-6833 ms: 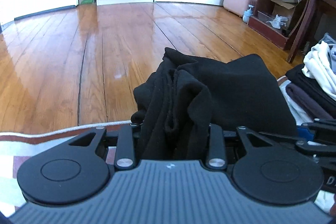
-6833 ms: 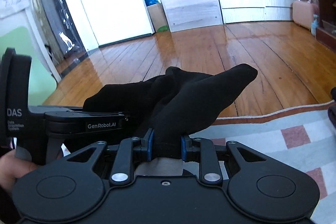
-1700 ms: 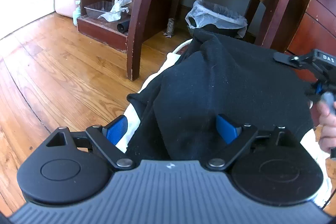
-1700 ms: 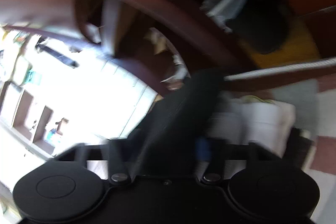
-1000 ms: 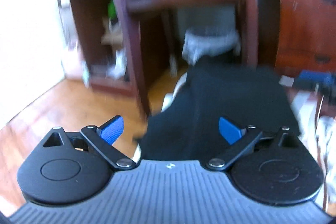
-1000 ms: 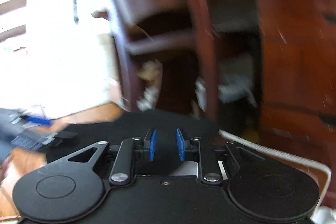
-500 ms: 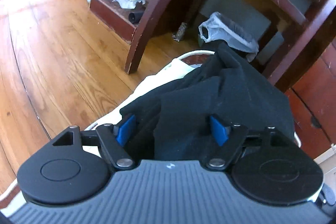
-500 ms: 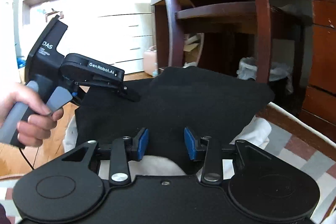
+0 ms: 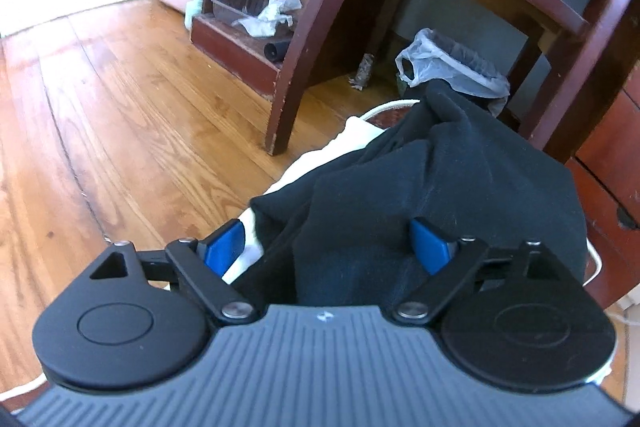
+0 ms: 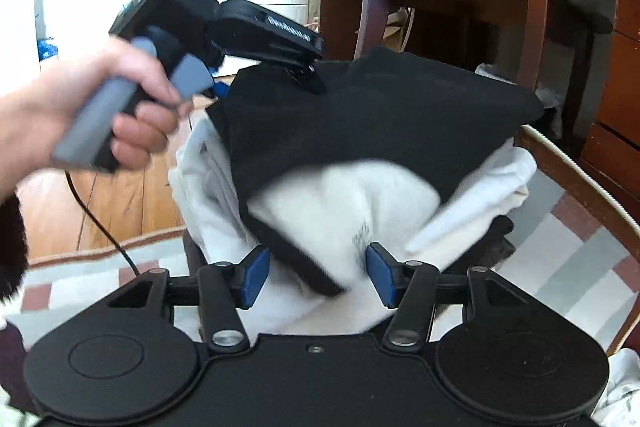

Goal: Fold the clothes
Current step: 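Open both grippers and release the black garment on top of the stack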

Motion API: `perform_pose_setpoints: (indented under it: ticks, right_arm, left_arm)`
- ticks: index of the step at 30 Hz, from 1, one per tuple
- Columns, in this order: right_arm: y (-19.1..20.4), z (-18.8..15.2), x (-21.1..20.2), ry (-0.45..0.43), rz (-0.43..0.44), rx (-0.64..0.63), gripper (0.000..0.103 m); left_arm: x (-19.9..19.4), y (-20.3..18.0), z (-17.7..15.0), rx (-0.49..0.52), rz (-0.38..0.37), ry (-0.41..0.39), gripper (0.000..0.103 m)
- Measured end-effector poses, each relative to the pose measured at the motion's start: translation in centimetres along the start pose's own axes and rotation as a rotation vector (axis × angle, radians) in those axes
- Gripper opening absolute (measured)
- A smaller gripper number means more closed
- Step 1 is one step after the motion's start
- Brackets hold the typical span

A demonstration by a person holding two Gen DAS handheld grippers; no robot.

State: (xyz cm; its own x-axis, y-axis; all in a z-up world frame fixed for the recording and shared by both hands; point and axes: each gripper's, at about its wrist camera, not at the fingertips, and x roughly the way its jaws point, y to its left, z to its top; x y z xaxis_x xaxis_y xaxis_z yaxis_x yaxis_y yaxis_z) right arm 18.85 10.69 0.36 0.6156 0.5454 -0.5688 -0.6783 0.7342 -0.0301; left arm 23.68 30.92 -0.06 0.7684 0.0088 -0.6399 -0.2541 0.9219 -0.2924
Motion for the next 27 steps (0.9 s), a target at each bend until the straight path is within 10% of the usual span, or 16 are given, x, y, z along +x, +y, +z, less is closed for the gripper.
perform_pose_setpoints:
  ticks: [7,27]
  right_arm:
    - [-3.6,-2.3,-1.9,0.006,0.030,0.181,0.058]
    - [-5.9,-1.2,-10.9,0.048,-0.014,0.290,0.074]
  left_arm:
    - [-4.6,-1.9,-2.3,0.105,0.141,-0.002,0.091]
    - [-16.4,-10.0,-9.8,0.174,0.206,0.053,0.103]
